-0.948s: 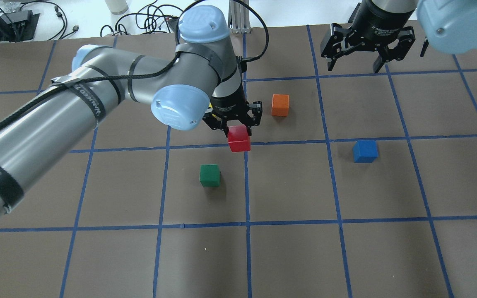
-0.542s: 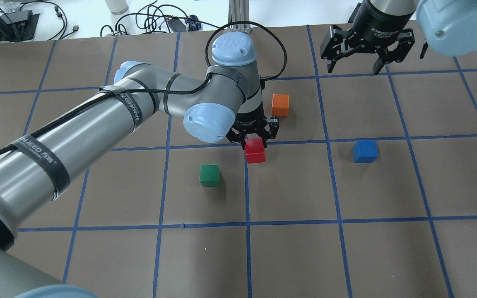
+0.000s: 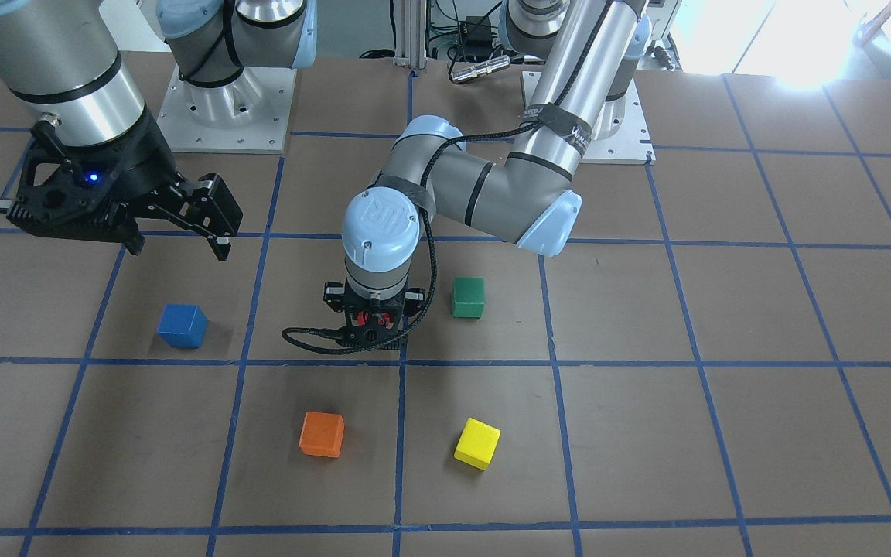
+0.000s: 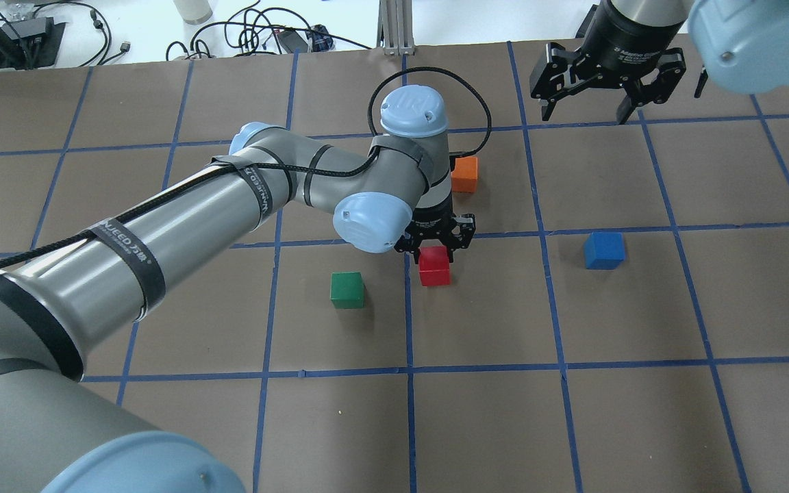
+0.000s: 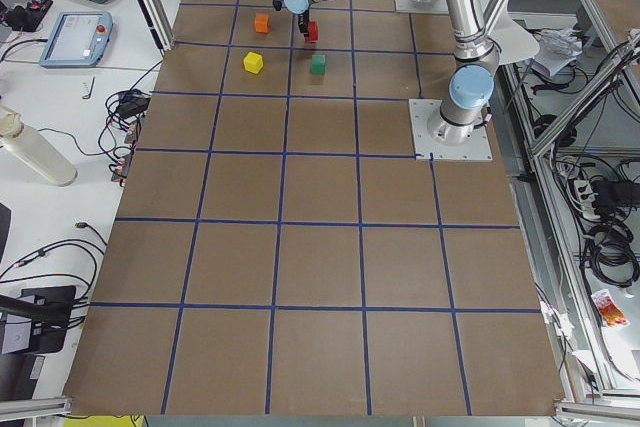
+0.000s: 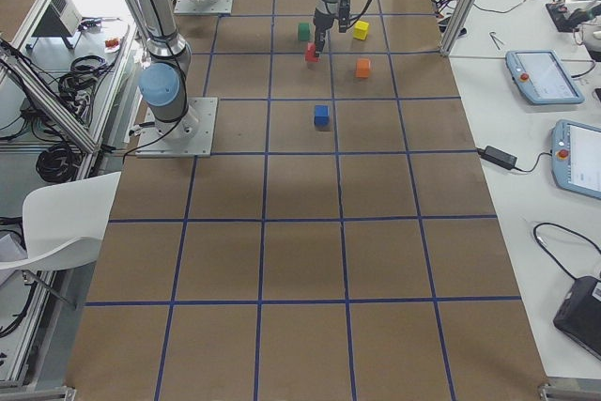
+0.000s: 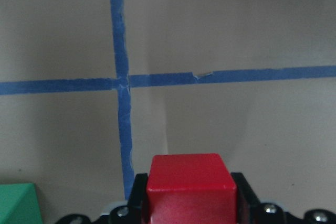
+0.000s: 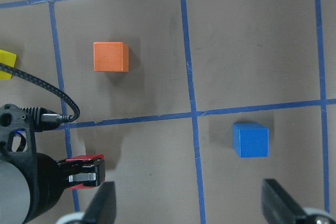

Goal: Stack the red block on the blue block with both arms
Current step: 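Set down the red cube, withdraw the left arm while the right gripper reaches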

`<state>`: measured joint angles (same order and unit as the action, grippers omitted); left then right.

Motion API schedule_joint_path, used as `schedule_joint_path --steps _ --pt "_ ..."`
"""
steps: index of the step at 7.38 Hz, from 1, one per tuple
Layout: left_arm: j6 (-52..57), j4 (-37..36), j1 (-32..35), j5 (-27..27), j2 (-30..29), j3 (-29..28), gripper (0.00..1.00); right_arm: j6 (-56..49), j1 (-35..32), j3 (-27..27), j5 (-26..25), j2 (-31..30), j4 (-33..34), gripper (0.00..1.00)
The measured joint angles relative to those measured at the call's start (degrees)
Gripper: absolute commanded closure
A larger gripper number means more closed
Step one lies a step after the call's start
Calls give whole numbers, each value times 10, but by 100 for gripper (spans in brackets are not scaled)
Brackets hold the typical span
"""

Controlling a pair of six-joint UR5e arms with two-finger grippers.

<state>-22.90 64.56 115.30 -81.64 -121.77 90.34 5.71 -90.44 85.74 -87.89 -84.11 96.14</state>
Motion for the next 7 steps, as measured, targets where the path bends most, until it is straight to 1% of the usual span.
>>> schedule_joint_path --steps 2,3,5,6,7 --pt "5 0 -1 -3 3 -1 0 0 0 0 0 0 0 3" --pt "12 5 -13 -9 20 -8 0 0 0 0 0 0 0 3" --pt "56 52 -78 -23 64 -37 0 4 -4 8 0 -1 -3 3" --pt "99 70 -116 -24 84 -45 0 11 -14 27 0 -2 -2 3" --pt "133 84 -153 -25 102 -47 0 33 -33 52 -1 -1 13 3"
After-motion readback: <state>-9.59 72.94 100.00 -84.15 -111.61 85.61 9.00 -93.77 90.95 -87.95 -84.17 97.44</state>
